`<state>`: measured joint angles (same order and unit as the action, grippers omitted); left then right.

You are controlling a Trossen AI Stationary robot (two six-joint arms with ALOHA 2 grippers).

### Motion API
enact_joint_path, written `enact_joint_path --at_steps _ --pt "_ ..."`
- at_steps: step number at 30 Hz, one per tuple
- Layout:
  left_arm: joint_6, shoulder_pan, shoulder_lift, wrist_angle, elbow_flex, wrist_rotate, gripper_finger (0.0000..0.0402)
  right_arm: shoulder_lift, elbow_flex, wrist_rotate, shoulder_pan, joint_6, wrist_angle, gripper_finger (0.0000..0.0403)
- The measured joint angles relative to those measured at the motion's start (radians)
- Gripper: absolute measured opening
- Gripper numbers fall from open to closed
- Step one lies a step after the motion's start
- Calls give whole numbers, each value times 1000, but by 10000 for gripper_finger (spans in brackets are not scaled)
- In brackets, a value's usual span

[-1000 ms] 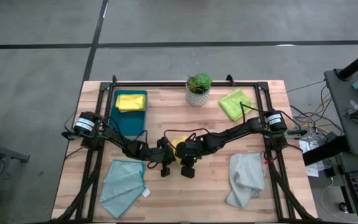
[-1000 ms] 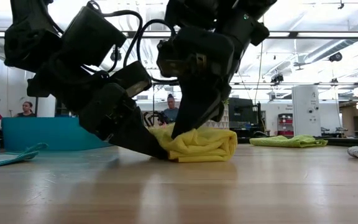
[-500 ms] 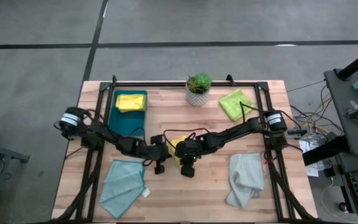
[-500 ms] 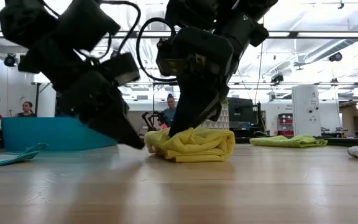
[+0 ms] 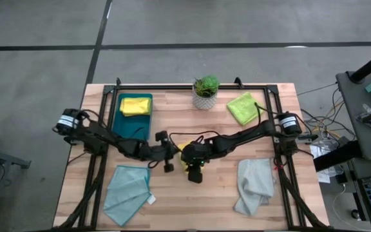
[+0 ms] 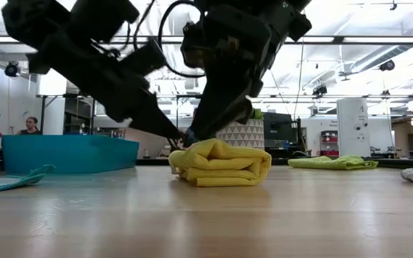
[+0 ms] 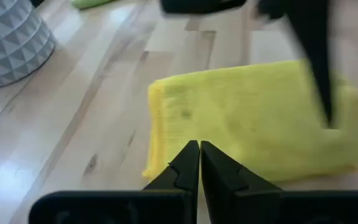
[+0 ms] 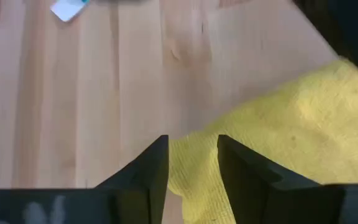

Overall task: Fold microfiber towels
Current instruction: Fold the yellow towel

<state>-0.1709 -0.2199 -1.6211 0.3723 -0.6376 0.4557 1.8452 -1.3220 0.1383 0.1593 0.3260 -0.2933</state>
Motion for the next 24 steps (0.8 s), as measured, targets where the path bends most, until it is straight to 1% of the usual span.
enact_joint_path --at_steps 3,5,8,11,17,24 --pt "0 23 -42 58 -1 3 1 -18 0 -1 0 -6 -6 111" --pt "-3 32 -67 75 -1 3 1 -26 0 -20 1 -15 -11 96" --pt "-4 40 -105 80 -11 3 1 -32 5 -59 3 -36 -12 61" --pt "-6 40 -133 83 -22 3 1 -24 28 -61 2 -41 15 20" --pt "-7 42 -160 83 -32 3 1 19 98 -60 7 -39 136 9" --pt "-33 44 -160 84 -31 23 1 38 215 -55 22 -52 402 9"
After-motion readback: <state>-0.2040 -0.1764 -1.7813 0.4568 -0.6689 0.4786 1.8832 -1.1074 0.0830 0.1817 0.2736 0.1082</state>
